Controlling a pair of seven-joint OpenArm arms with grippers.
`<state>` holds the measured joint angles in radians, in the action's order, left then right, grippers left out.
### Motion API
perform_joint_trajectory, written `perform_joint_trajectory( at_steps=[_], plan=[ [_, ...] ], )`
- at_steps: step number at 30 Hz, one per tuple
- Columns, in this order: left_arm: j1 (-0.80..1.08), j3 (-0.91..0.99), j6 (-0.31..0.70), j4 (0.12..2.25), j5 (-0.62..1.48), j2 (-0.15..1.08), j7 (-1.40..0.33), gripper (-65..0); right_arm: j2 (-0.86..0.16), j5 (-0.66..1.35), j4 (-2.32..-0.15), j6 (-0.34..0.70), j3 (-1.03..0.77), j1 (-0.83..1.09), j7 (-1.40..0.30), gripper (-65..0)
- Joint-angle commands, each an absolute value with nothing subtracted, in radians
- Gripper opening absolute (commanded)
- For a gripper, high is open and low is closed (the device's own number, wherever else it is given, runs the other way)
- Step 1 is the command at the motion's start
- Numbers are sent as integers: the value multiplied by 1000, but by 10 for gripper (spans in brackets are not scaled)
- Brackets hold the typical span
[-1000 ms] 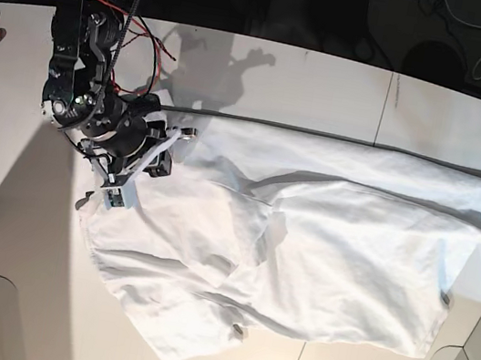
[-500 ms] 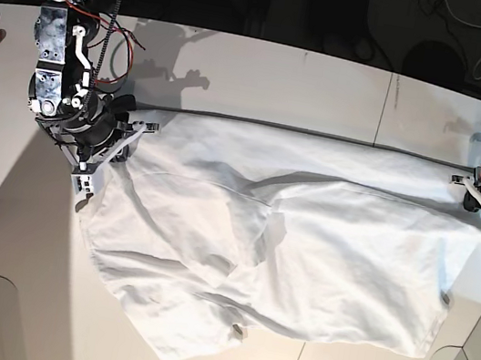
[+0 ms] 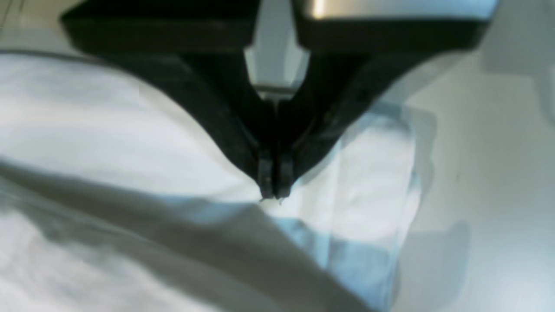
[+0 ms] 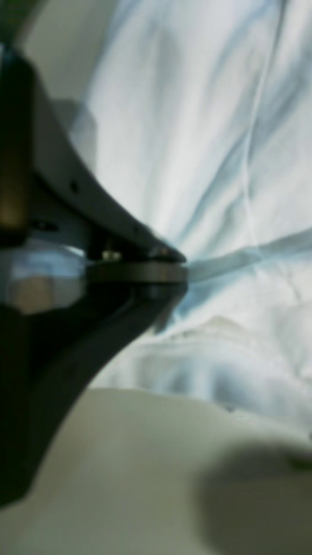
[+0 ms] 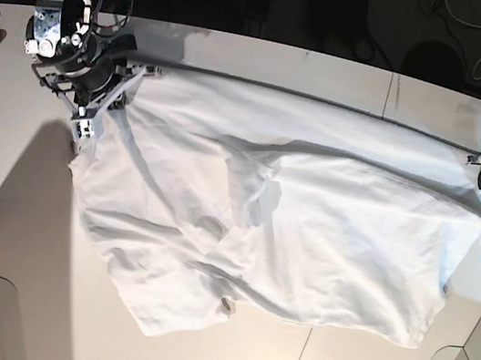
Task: Layout the t-shirt on the table in an organized manner, then fold the t-shirt properly
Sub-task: 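Lift the shirt edge with both grippers and stretch it taut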
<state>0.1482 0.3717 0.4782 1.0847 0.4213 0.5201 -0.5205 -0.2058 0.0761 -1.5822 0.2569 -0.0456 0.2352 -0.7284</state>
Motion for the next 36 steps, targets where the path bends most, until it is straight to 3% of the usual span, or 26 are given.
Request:
perform_joint_trajectory(
  at_steps=[1,10,16,18,22,27,36],
  plan=[
    [175,403,458,1074,377,537,-607,-650,-219,52,-1622,250,-51,265,-768,-650],
    [274,641,636,1074,619,532,-746,-650,-219,-5,-1748,249,-57,344,-789,-650],
    [332,668,650,1075,702,530,-759,-650,-219,-3,-1748,250,-65,307,-786,-650],
    [332,670,698,1092,760,529,-749,-650,-219,0,-1747,250,-65,291,-786,-650],
    [311,670,698,1182,811,523,-707,-650,-219,0,-1747,250,-65,280,-786,-650],
    [196,617,698,1176,635,504,-706,-650,-219,0,-1747,250,-65,278,-786,-650],
    [189,484,583,1113,504,505,-733,-650,-219,0,-1747,250,-65,278,-786,-650]
  ],
)
